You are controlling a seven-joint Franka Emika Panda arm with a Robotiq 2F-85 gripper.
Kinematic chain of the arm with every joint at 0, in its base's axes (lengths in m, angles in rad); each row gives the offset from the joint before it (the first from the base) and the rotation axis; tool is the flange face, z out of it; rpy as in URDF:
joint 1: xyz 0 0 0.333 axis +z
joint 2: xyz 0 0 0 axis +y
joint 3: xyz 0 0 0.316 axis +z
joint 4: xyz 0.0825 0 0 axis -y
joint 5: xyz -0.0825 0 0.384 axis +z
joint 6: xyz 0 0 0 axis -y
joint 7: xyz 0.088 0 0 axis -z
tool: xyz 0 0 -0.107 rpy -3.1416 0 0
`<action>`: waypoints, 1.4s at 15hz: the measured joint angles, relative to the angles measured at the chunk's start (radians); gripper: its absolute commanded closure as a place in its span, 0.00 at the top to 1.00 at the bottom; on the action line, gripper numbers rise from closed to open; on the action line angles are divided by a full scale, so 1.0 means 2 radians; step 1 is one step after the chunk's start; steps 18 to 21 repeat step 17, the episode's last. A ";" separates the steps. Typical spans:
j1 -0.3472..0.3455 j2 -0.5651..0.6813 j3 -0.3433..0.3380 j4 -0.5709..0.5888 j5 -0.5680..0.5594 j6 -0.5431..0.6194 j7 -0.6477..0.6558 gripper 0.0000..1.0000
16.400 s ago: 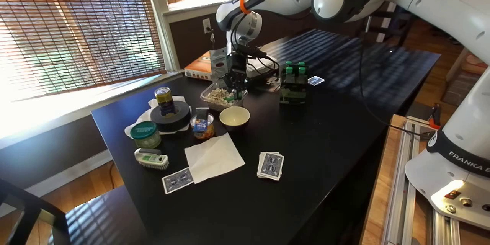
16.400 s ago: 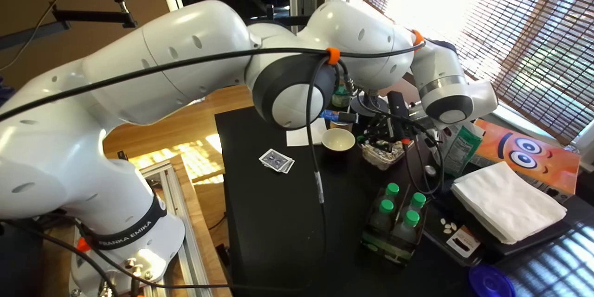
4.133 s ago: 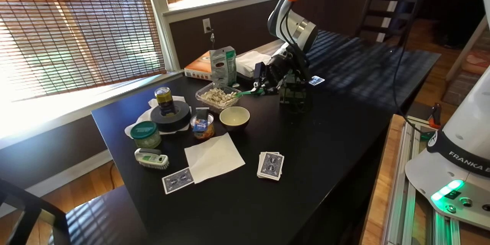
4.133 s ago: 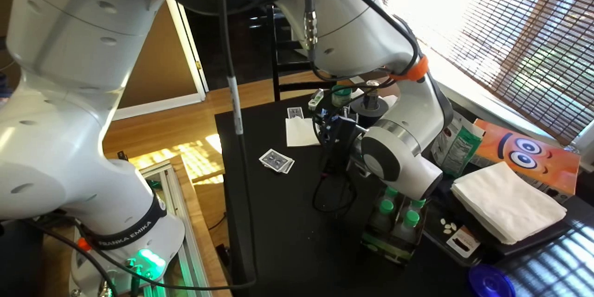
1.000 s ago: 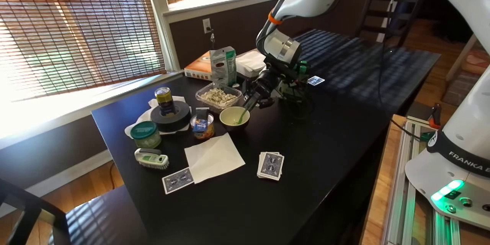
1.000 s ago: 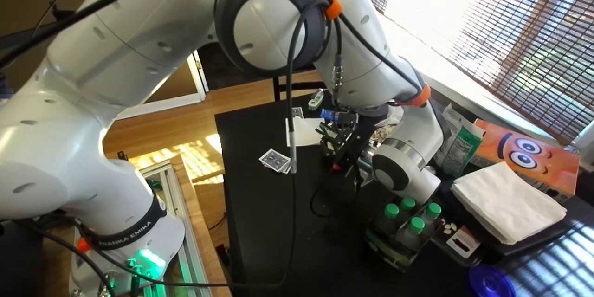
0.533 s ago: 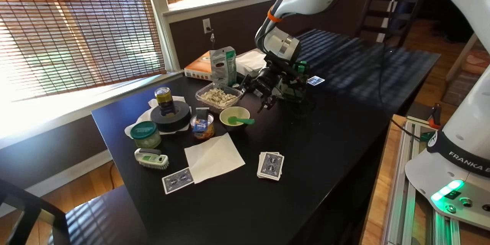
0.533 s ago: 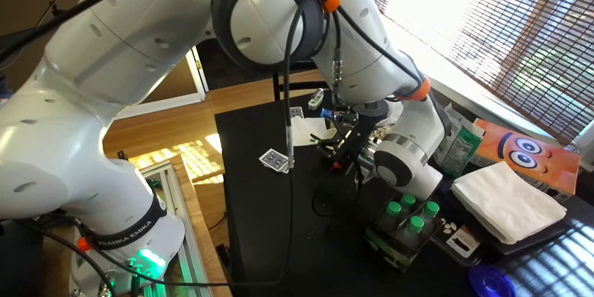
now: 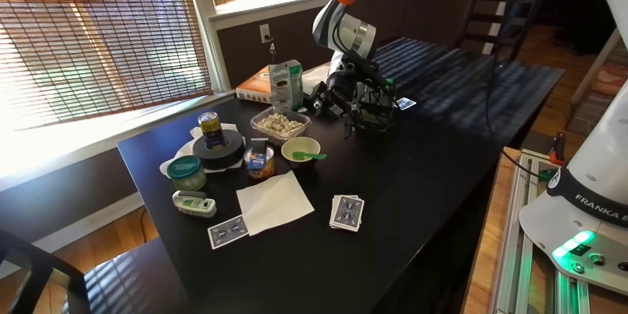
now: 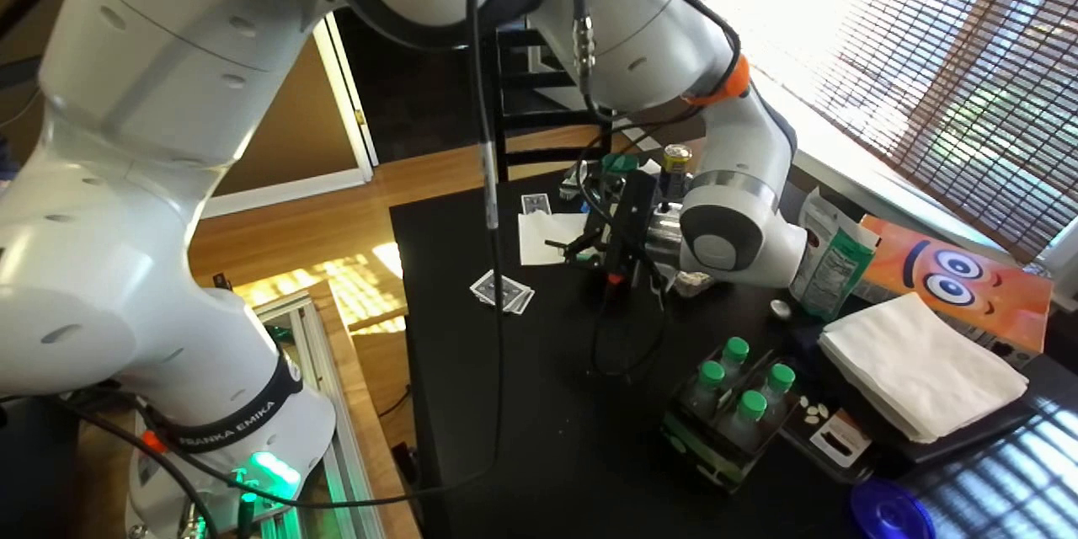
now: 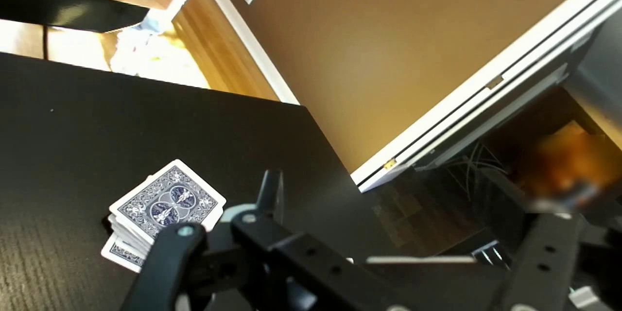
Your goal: Put a spoonful of the clear lunchbox's contents into the bowl
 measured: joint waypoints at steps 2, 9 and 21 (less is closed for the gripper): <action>0.005 -0.029 0.003 -0.016 -0.029 0.003 -0.034 1.00; 0.014 -0.153 0.009 -0.081 -0.118 0.070 -0.109 1.00; -0.002 -0.225 0.008 -0.086 -0.218 0.109 -0.130 1.00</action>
